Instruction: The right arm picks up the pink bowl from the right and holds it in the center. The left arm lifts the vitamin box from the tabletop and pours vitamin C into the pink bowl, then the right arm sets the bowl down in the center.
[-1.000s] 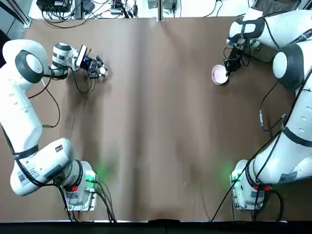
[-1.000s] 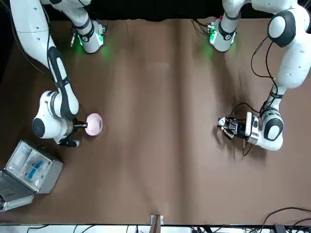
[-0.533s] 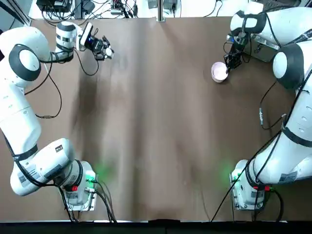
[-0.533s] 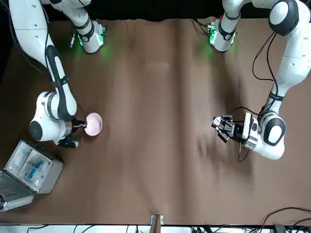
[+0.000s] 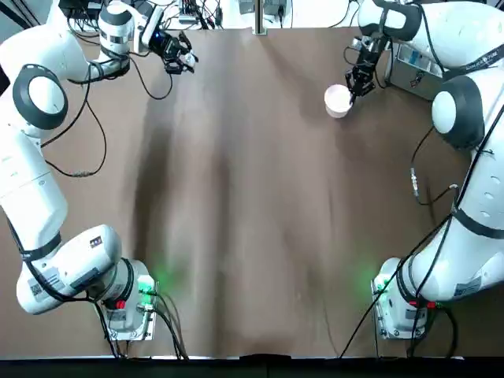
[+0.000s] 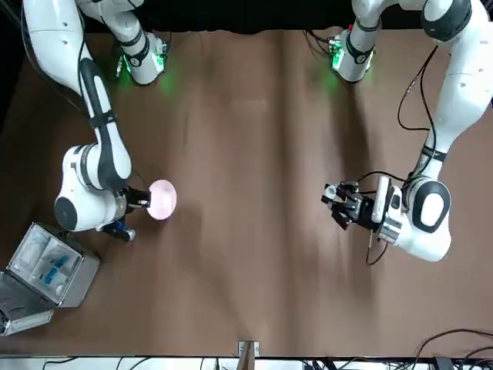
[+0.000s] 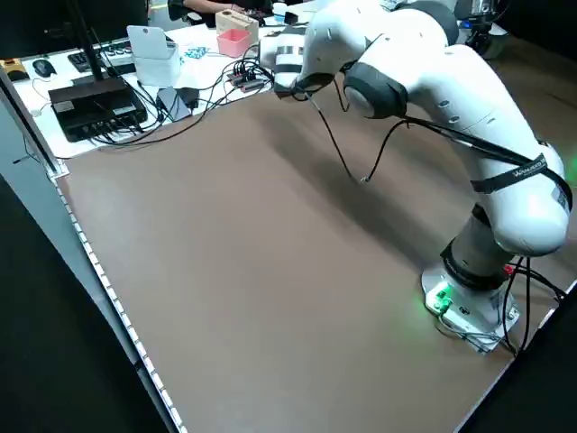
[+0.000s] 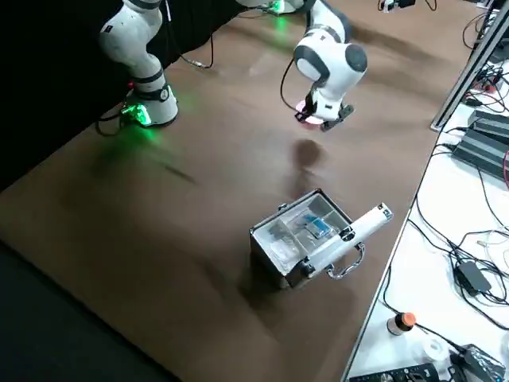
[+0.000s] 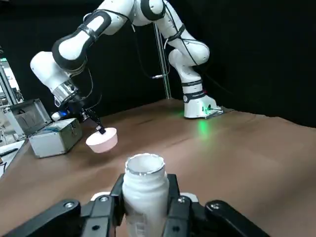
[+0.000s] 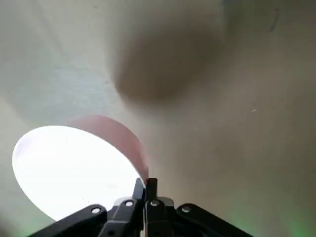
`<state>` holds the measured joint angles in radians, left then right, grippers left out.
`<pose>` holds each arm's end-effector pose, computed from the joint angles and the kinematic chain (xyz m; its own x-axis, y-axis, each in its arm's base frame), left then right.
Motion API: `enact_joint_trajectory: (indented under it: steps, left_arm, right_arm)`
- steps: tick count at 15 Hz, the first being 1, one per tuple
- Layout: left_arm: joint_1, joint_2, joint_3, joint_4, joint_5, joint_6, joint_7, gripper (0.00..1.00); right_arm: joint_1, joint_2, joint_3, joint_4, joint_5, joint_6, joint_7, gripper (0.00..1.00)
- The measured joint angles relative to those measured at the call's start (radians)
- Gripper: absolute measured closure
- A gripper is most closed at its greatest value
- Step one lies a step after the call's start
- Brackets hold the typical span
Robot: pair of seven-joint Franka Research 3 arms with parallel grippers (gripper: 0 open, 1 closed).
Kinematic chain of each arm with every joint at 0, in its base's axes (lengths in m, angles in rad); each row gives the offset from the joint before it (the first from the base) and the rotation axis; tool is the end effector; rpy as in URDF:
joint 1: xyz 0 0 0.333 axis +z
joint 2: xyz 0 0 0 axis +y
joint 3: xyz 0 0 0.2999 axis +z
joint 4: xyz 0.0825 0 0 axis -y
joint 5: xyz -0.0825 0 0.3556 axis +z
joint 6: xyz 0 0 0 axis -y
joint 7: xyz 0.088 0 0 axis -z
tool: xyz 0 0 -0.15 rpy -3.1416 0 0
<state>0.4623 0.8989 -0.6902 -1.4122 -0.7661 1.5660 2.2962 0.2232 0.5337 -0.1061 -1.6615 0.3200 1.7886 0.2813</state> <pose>0.6139 -0.1566 0.2831 -0.2450 -0.0602 0.9677 -0.8696 0.4549 -0.1919 0.5761 0.1118 0.2404 0.8655 -0.2414 -0.4389 -0.3077 -0.9476 -0.0857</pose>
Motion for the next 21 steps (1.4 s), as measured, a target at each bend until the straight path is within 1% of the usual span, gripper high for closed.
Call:
enact_joint_trajectory:
  steps: [2, 3, 4, 6, 8, 10, 12, 14, 18, 21]
  left_arm:
    - [-0.011, -0.007, -0.015, 0.0, 0.006, 0.032, -0.004, 0.64]
    - [-0.022, -0.007, -0.025, 0.0, 0.014, 0.058, -0.004, 0.64]
    - [-0.029, -0.007, -0.037, 0.0, 0.015, 0.081, -0.005, 0.64]
    - [-0.048, -0.013, -0.074, 0.001, 0.017, 0.14, -0.048, 0.64]
    - [-0.081, -0.035, -0.099, 0.003, 0.04, 0.187, -0.101, 0.64]
    - [-0.12, -0.064, -0.103, 0.005, 0.056, 0.225, -0.124, 0.64]
    - [-0.149, -0.093, -0.104, 0.006, 0.059, 0.266, -0.146, 0.64]
    - [-0.175, -0.115, -0.104, 0.007, 0.074, 0.304, -0.163, 0.64]
    - [-0.238, -0.146, -0.104, 0.009, 0.152, 0.392, -0.17, 0.64]
    - [-0.276, -0.161, -0.103, 0.009, 0.162, 0.46, -0.186, 0.64]
  right_arm:
    - [0.032, 0.0, 0.002, 0.042, 0.025, -0.016, 0.092, 0.98]
    - [0.063, -0.001, 0.008, 0.086, 0.061, -0.041, 0.188, 0.98]
    - [0.082, -0.001, 0.01, 0.104, 0.074, -0.05, 0.235, 0.98]
    - [0.13, -0.001, 0.013, 0.127, 0.084, -0.056, 0.329, 0.98]
    - [0.181, -0.001, 0.014, 0.137, 0.088, -0.056, 0.413, 0.98]
    - [0.226, -0.001, 0.015, 0.149, 0.099, -0.056, 0.52, 0.98]
    - [0.254, -0.001, 0.015, 0.166, 0.133, -0.054, 0.656, 0.98]
    - [0.269, -0.001, 0.015, 0.187, 0.149, -0.058, 0.716, 0.98]
    - [0.31, -0.001, 0.017, 0.21, 0.222, -0.067, 0.834, 0.98]
    - [0.348, 0.001, 0.017, 0.235, 0.234, -0.067, 0.948, 0.98]
